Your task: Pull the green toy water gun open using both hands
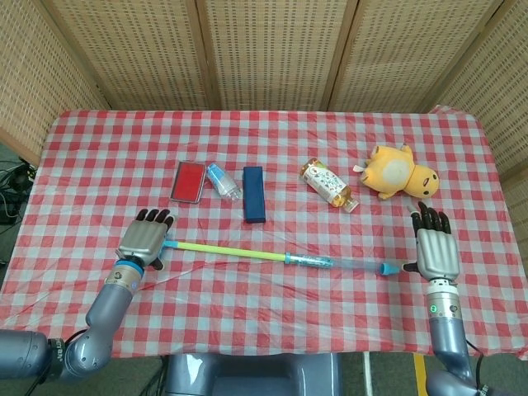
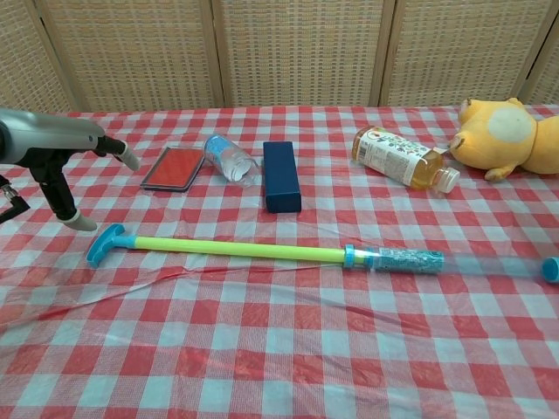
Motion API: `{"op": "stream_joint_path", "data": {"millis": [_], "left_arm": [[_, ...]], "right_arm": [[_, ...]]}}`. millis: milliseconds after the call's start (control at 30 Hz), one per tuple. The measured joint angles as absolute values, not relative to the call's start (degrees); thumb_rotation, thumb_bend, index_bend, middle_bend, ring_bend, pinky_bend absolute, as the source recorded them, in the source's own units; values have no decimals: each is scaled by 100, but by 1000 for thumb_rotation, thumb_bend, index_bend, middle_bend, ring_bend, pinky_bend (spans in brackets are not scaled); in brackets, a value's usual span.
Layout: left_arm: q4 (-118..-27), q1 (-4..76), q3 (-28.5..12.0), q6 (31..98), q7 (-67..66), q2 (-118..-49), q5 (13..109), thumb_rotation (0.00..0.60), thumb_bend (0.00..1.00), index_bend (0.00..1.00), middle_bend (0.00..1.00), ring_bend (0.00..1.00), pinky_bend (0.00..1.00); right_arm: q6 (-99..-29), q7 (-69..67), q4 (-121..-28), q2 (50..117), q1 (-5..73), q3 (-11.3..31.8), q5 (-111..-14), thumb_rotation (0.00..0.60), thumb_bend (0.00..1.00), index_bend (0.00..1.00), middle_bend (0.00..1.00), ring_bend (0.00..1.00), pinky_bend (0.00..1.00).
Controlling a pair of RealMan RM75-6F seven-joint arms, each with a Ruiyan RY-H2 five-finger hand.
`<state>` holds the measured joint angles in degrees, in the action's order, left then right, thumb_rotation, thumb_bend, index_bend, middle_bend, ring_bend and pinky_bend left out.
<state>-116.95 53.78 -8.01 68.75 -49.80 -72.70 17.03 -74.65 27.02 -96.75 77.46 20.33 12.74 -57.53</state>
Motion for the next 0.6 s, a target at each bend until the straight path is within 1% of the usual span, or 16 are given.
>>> {"op": "stream_joint_path", "data": {"millis": [100,200,300,433,533,600], "left_arm": [[-11710,5172,-735,6910,-4608,-7274,2315,600,245,111,0,0,0],[-11657,4877,-558,7107,-4258,-7333,3277,600,246,111,0,0,0],[-11489,4504,-272,7473,-3904,-7463,4542,600,246,106,0,0,0],[-11059,3842,240,8194,-3401,-7704,6437,600,246,89,0,0,0],[-10650,3214,707,8848,-3138,-7852,7577,600,247,48,0,0,0],[-10395,2804,982,9236,-3015,-7915,8082,600,246,24,0,0,0]], "right_arm": [[-7506,2558,-9670,7709,1963,1173,-5953,600,223,31,0,0,11],[-7677,2288,-9610,7695,1829,1029,-6347,600,195,31,0,0,4],[-7921,1895,-9516,7688,1654,830,-6883,600,169,28,0,0,0],[-8275,1476,-9332,7662,1429,503,-7695,600,148,14,0,0,0],[-8603,1277,-9136,7618,1246,216,-8346,600,147,3,0,0,0],[-8812,1134,-9010,7575,1102,6,-8718,600,145,0,0,0,0]]}}
